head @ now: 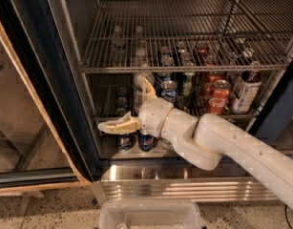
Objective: Pick water bottle from middle shelf of fridge
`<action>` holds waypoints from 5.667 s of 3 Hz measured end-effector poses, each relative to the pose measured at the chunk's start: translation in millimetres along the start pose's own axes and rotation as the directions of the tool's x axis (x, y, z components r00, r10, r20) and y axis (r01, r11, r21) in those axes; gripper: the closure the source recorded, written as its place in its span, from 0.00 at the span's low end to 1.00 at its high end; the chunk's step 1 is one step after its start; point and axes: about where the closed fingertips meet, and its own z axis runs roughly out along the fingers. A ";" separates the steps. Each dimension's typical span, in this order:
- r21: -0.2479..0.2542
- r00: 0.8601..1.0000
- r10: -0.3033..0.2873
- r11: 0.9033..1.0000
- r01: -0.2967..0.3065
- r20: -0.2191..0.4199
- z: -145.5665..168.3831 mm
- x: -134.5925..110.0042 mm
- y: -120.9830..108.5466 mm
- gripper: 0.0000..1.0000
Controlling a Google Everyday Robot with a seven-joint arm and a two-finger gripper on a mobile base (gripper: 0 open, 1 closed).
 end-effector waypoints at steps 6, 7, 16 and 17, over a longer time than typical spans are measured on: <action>-0.014 0.944 0.313 0.950 -0.313 0.109 48.1 -2.0 57.8 0.00; -0.018 0.939 0.319 0.947 -0.319 0.125 45.4 -8.5 91.5 0.00; 0.153 0.914 0.227 0.944 -0.291 0.337 -13.5 -108.7 233.4 0.00; 0.187 0.923 0.190 0.946 -0.263 0.336 -18.4 -120.2 239.5 0.00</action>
Offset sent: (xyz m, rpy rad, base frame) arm -0.0142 0.0406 -0.0152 0.1775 0.1028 0.0116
